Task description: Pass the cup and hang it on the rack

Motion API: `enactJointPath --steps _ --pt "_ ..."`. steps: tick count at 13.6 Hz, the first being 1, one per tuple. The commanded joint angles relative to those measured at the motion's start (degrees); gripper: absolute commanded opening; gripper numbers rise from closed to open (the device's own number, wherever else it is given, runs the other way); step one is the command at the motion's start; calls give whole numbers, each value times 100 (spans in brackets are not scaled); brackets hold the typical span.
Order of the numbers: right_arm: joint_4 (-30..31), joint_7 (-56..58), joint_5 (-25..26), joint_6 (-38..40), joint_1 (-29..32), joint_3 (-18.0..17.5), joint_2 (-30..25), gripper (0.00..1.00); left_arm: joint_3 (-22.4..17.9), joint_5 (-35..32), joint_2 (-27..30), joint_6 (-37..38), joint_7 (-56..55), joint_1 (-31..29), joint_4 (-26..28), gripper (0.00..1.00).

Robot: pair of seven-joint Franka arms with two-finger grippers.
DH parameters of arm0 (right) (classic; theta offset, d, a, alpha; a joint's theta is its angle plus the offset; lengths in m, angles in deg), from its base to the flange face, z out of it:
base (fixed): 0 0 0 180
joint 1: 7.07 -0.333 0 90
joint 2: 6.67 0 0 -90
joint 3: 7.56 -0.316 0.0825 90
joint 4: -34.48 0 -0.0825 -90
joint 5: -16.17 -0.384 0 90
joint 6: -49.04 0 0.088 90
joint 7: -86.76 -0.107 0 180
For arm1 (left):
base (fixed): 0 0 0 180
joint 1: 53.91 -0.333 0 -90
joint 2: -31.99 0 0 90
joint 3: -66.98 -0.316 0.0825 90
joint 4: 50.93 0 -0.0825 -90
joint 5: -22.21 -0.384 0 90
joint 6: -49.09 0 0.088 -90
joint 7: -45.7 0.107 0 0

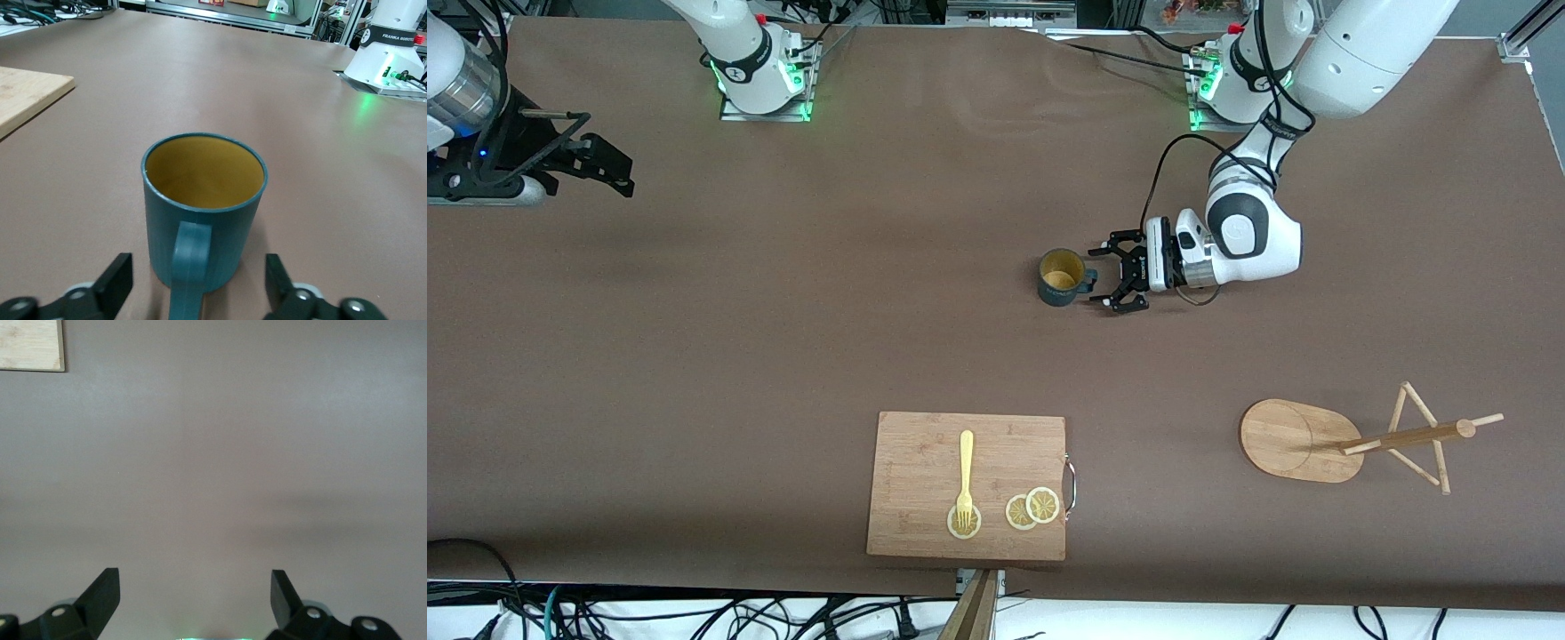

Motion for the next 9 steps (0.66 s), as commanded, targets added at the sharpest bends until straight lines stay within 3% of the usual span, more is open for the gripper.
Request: enactJointPath --steps 1,2,9 --pt "-240 61 -22 388 163 -148 47 100 51 195 -79 186 371 -148 6 3" --pt "-258 78 -22 424 163 -148 47 100 51 195 -97 195 371 -148 -3 0" --pt "-546 149 -180 766 181 -130 223 100 43 64 17 747 -180 -499 -55 0"
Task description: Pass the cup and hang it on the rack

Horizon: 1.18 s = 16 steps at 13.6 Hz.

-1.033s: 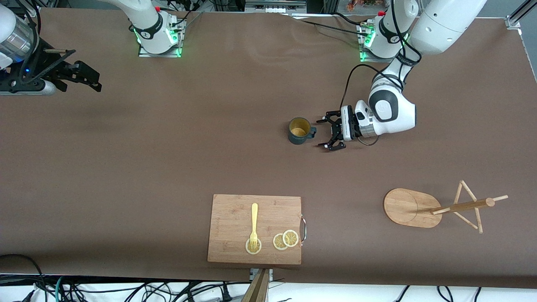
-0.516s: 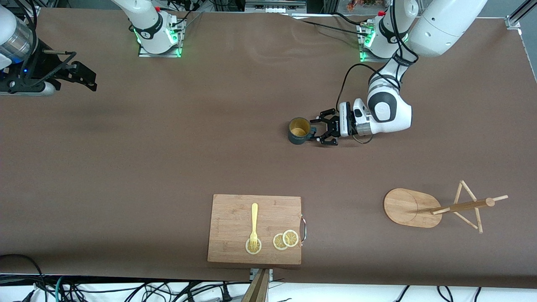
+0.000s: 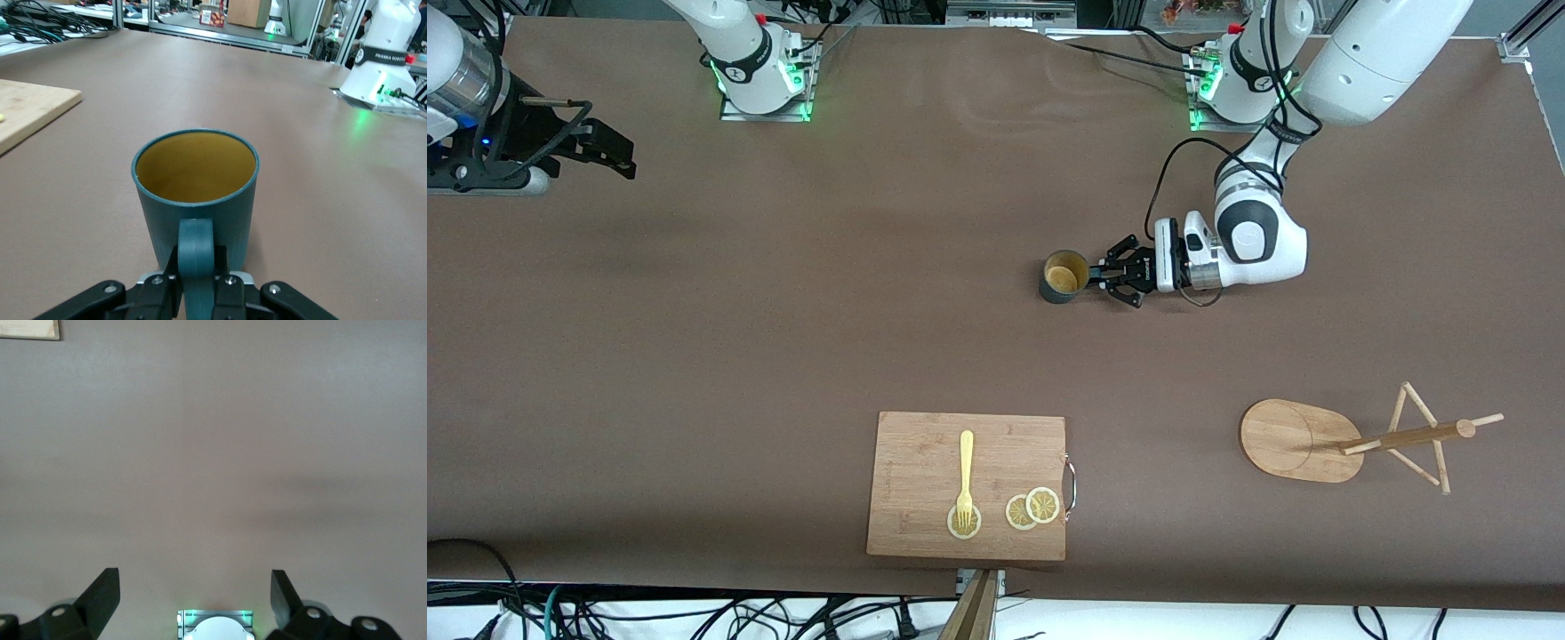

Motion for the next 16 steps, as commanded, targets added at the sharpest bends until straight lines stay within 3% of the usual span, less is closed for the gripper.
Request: enactJointPath --steps 1,4,7,11,16 --pt "-468 142 -103 363 118 -88 243 100 41 -43 148 450 -490 -260 -26 0" --pt "-539 37 -86 390 100 -123 385 100 32 -753 569 863 -1989 -593 -43 0" --pt "-530 28 -103 522 136 -88 402 100 6 -1448 649 1750 -3179 -1391 -367 0" --pt "-530 55 -94 356 144 -79 420 100 -3 -1854 667 2428 -4235 -2544 -404 0" --pt "-522 55 -112 241 136 -88 420 100 -12 -2117 641 3333 -5964 -3511 -517 0"
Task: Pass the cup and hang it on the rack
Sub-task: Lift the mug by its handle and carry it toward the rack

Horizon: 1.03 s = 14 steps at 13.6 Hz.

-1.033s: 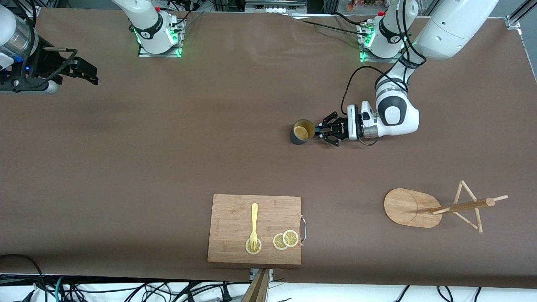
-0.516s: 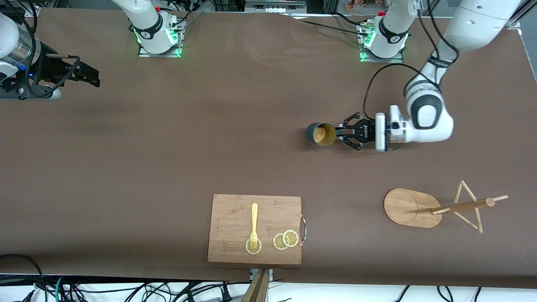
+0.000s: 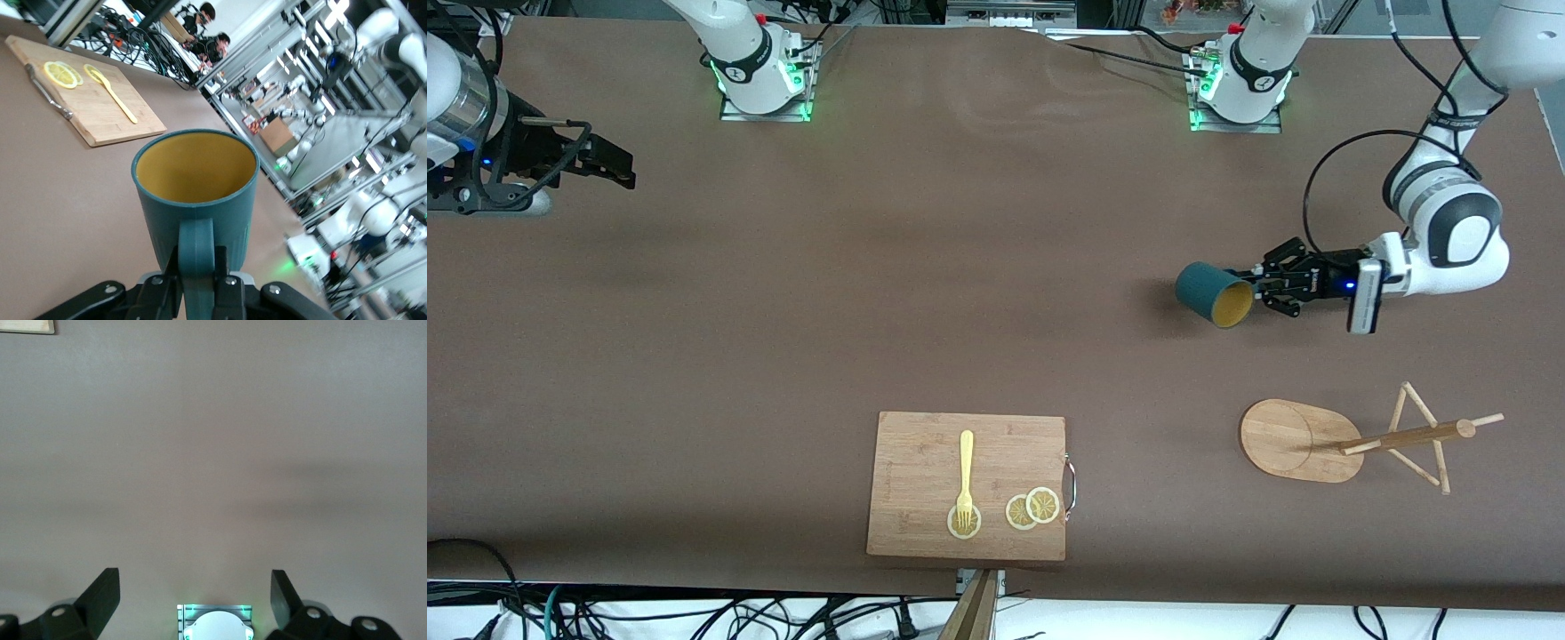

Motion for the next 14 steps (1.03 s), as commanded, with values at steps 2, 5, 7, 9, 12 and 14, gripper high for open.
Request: enactJointPath --steps 2,5,7,9,12,14 --pt "-116 22 -98 41 79 -60 44 100 70 -341 -48 840 -1615 -500 -501 0" --pt "-90 22 -98 33 79 -60 35 100 78 -376 -188 1395 -3293 -772 -1090 0" --pt "-99 31 -98 24 79 -69 44 100 78 -359 -416 1606 -4252 -878 -1529 0" --pt "-107 31 -98 6 79 -69 44 100 78 -315 -828 1808 -4808 -1036 -1881 0" --pt "-116 31 -98 -38 70 -77 44 100 87 -263 -1339 2002 -5362 -1177 -2356 0" --pt "-116 31 -98 -64 70 -77 44 100 87 79 -1532 2029 -5592 -1212 -2576 0"
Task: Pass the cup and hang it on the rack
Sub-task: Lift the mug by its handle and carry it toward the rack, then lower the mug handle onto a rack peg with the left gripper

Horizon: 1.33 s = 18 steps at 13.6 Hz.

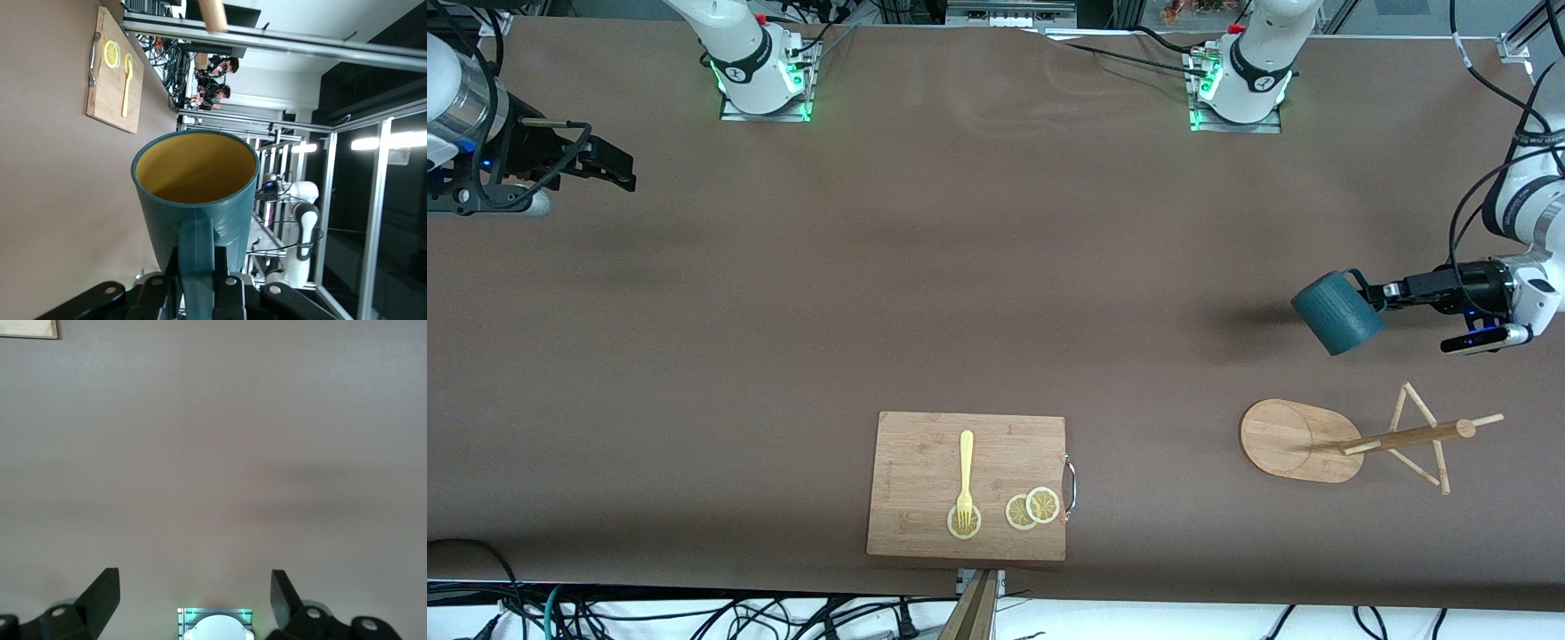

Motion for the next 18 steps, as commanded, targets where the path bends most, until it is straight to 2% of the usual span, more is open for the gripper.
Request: enactJointPath --steps 1,3,6,14,18 --pt "-124 31 -94 -6 70 -64 39 100 87 274 -405 203 -519 -64 -576 0" --pt "-133 31 -129 -33 61 -64 39 100 87 414 -590 203 -835 -3 -979 0" --pt "-133 31 -147 -68 61 -64 39 100 87 591 -801 195 -1223 15 -1262 0" --pt "-133 31 -165 -59 61 -55 39 100 96 1266 -1495 203 -1320 -37 -1588 0" --pt "-133 31 -173 -51 61 -56 48 100 78 1295 -1732 483 -1268 -143 -1815 0"
